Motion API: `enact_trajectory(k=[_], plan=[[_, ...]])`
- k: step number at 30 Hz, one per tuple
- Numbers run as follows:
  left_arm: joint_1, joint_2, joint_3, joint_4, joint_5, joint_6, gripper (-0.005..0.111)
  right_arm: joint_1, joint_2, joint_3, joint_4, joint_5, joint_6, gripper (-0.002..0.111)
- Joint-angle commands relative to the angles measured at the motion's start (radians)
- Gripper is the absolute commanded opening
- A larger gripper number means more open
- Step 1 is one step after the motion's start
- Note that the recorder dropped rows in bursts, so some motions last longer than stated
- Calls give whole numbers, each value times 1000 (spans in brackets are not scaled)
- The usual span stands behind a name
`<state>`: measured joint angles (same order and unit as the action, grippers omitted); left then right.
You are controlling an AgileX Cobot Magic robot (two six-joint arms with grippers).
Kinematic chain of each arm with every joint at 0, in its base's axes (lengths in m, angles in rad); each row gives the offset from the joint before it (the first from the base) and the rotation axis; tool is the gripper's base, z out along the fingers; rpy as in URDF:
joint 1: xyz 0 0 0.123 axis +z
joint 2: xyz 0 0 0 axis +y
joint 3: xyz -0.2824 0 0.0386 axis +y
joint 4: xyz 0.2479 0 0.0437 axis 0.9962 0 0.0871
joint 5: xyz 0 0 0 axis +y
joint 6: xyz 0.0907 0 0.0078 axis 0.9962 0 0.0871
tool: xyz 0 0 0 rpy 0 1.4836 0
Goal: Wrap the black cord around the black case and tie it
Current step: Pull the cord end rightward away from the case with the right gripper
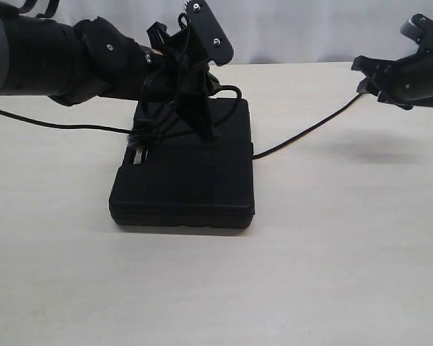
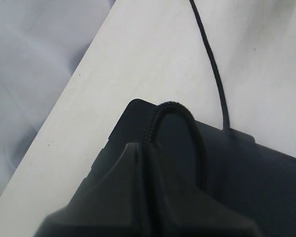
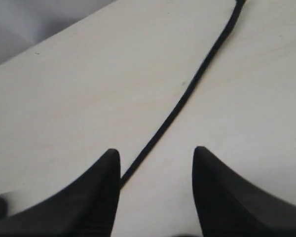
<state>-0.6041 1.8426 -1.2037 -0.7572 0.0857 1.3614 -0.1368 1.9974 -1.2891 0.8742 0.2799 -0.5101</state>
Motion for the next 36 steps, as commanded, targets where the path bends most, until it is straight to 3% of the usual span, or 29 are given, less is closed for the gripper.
enact_trajectory(k=[1, 3, 4, 7, 13, 25, 29, 36], plan=[[1, -8, -6, 5, -3, 1, 0, -29, 85, -177, -764, 121, 659, 45], [1, -8, -6, 5, -21, 1, 0, -23, 125, -249, -1033, 189, 881, 45], [1, -8, -6, 5, -28, 1, 0, -17, 143, -270, -1082, 202, 932, 45], [1, -8, -6, 5, -32, 1, 0, -12, 216, -337, -988, 192, 929, 45], [1, -8, -6, 2, -37, 1, 0, -8, 387, -546, -669, 232, 684, 45], [1, -8, -6, 4, -40, 1, 0, 49, 605, -817, -654, 360, 672, 44], [1, -8, -6, 4, -40, 1, 0, 49, 628, -857, -674, 455, 638, 35], [1, -8, -6, 4, -29, 0, 0, 108, 640, -857, -674, 566, 485, 4]])
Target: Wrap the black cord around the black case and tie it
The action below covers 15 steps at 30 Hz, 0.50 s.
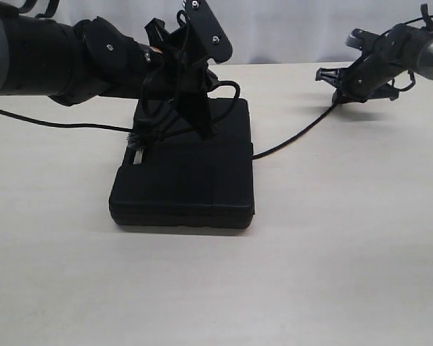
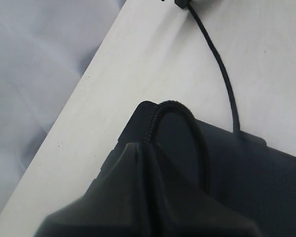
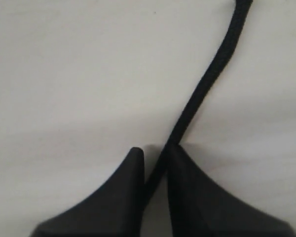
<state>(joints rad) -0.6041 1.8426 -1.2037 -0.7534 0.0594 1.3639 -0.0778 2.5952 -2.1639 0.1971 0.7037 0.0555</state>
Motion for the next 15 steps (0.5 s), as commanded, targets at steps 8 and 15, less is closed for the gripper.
enact_trajectory(k=[8, 15], plan=[[1, -8, -6, 0, 9, -1, 0, 149, 42, 32, -140, 338, -115, 4], [1, -8, -6, 0, 9, -1, 0, 174, -59, 246, -138, 282, -133, 4]])
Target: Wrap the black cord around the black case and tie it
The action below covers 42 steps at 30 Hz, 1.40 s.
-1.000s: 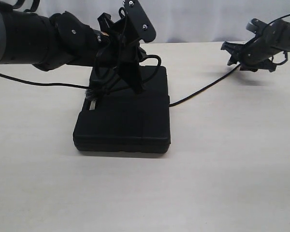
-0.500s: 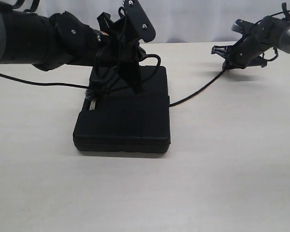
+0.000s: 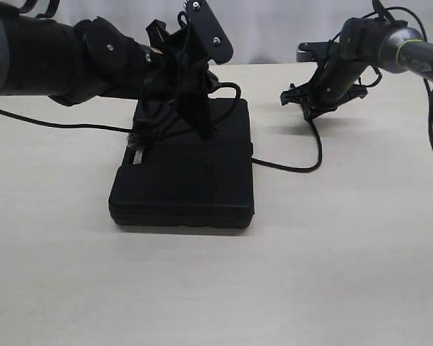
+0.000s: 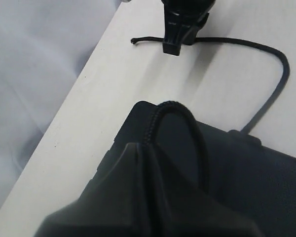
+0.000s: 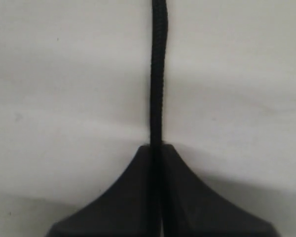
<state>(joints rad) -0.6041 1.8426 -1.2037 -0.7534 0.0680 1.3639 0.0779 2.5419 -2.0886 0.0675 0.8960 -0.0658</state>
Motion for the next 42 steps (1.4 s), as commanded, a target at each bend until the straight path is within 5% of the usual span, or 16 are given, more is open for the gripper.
enact_trajectory(k=[1, 11, 16, 23, 29, 34, 42], plan=[[1, -8, -6, 0, 1, -1, 0, 28, -67, 275, -6, 14, -12, 4], [1, -8, -6, -18, 5, -1, 0, 41, -486, 904, 199, -492, -209, 4], [1, -8, -6, -18, 5, -3, 0, 41, -519, 917, 217, -435, -226, 6], [1, -8, -6, -18, 2, -3, 0, 41, -622, 915, 209, -407, -199, 43], [1, -8, -6, -18, 2, -3, 0, 41, -684, 915, 142, -309, -78, 43], [1, -8, -6, -18, 0, -3, 0, 41, -676, 926, -222, -172, 303, 43], [1, -8, -6, -18, 8, -3, 0, 4, -600, 948, -281, -322, 403, 43]])
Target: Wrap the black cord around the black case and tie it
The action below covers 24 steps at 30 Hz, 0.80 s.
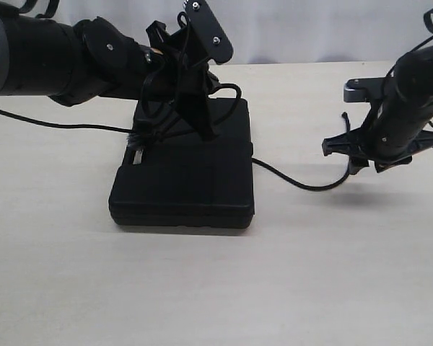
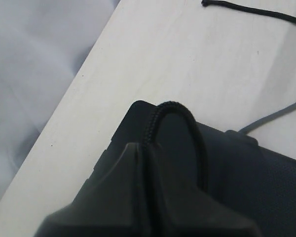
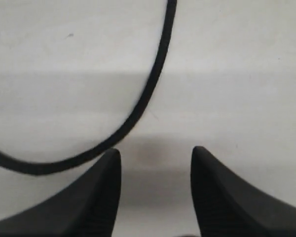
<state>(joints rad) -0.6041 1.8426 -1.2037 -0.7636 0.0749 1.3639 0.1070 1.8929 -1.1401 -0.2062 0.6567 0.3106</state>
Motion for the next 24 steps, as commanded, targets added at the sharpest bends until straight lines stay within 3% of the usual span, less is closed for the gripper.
enact_trajectory(k=[1, 7, 13, 24], plan=[[1, -8, -6, -8, 1, -3, 0, -32, 71, -12, 1, -93, 27, 43], [1, -8, -6, -8, 1, -3, 0, -59, 169, -89, 41, -123, 12, 43], [1, -8, -6, -8, 1, -3, 0, -59, 249, -131, 287, -150, -249, 43], [1, -8, -6, -8, -3, -3, 0, -59, 221, -208, 379, -23, -330, 43]])
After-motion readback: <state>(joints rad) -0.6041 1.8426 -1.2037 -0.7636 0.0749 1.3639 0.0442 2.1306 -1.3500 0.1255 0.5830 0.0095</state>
